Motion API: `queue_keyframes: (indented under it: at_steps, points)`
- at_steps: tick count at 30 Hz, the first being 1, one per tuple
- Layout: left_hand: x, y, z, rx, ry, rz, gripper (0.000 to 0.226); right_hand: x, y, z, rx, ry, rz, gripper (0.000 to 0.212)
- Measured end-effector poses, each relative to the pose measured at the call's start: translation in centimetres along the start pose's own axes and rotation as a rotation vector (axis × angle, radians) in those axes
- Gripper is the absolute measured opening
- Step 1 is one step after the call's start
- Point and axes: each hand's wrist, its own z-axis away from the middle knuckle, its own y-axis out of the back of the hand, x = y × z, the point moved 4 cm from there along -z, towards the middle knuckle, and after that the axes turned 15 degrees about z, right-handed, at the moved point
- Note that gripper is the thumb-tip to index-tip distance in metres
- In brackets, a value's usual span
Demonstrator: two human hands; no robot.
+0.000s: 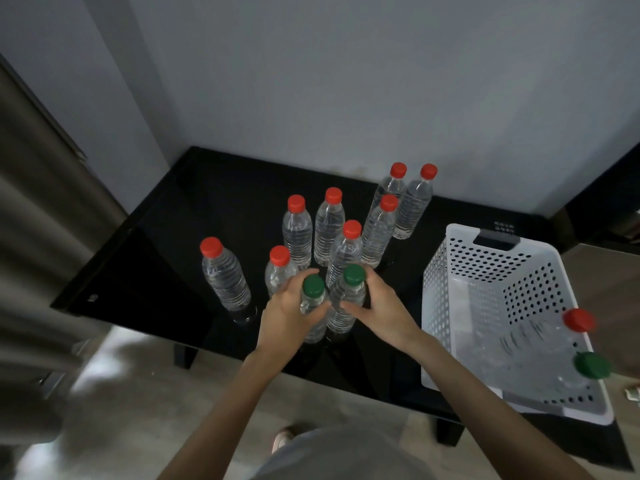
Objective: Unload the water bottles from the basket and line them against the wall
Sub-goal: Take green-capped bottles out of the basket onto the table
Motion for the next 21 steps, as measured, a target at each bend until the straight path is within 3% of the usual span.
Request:
queue_keyframes:
  at_steps: [4, 10, 14, 21]
  points:
    - [2.9, 1.1, 0.5, 0.073, -0.130, 0.035, 0.047, -1.4, 3.6, 1.5, 0.106, 0.059, 0.071, 0.062]
    - [9.6, 0.8, 1.6, 0.169, -0.351, -0.011, 0.034, -1.6, 9.8, 5.5, 0.300, 0.084, 0.150, 0.045]
    - [12.9, -2.7, 2.1, 0.111, -0.422, 0.023, 0.034, 0.8, 12.8, 9.1, 0.445, -0.012, 0.191, 0.034]
    - [16.2, -12.9, 2.5, -0.090, -0.390, 0.126, 0.038, 7.7, 16.9, 16.6, 0.687, -0.271, 0.251, 0.029]
